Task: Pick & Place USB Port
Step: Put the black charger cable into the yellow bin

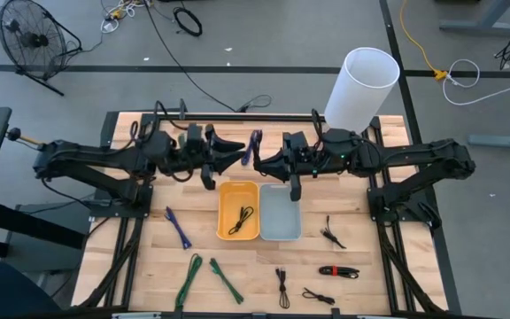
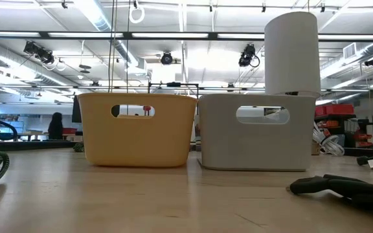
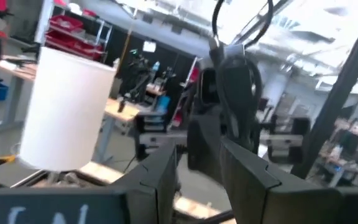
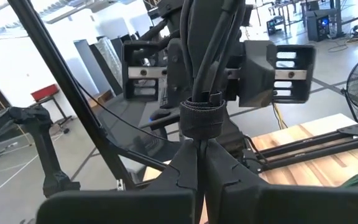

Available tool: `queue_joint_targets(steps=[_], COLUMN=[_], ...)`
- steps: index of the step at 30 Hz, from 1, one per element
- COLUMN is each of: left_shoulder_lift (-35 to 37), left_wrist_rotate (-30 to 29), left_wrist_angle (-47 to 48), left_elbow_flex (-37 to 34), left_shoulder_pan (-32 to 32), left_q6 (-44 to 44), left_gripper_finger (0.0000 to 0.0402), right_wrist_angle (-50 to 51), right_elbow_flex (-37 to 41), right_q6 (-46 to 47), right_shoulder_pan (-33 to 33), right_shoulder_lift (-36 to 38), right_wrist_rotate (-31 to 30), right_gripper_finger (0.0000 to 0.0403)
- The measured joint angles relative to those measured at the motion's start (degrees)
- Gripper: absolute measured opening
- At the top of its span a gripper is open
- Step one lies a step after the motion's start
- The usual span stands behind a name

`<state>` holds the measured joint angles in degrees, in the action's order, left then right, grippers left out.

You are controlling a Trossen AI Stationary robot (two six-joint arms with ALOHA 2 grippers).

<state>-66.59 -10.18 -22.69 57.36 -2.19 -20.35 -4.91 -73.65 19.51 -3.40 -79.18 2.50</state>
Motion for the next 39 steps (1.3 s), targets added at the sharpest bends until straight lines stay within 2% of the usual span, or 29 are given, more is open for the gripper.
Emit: queue_joint_targets(steps=[3, 14, 30, 32, 36, 39], left_shoulder_lift=[-0.9, -3.8, -7.0, -7.0, -7.0, -7.0], left_wrist_rotate=[2.6, 5.6, 4.0, 3.8, 4.8, 4.6], left_wrist_angle=[-2.1, -6.0, -9.9, -9.9, -9.8, -9.4], left_elbow_flex=[0.0, 0.0, 0.0, 0.0, 0.0, 0.0], left_shoulder_pan=[0.5, 0.5, 0.8, 1.1, 1.4, 1.4], left_q6=[-0.4, -2.6, -2.2, -2.2, -1.4, -1.5], left_gripper_finger=[0.0126, 0.0126, 0.0124, 0.0107, 0.0023, 0.0015], right_wrist_angle=[0.8, 2.4, 3.3, 3.0, 3.1, 3.1], right_elbow_flex=[0.0, 0.0, 0.0, 0.0, 0.0, 0.0], right_q6=[-0.5, -0.5, 0.6, 0.7, 1.0, 1.0], right_shoulder_pan=[0.0, 1.5, 1.9, 2.0, 2.0, 2.0], right_shoulder_lift=[0.0, 0.0, -1.0, -1.1, -1.2, -1.2], right_wrist_rotate=[0.0, 0.1, 0.7, 1.0, 1.2, 1.3], right_gripper_finger=[0.0, 0.0, 0.0, 0.0, 0.0, 0.0007])
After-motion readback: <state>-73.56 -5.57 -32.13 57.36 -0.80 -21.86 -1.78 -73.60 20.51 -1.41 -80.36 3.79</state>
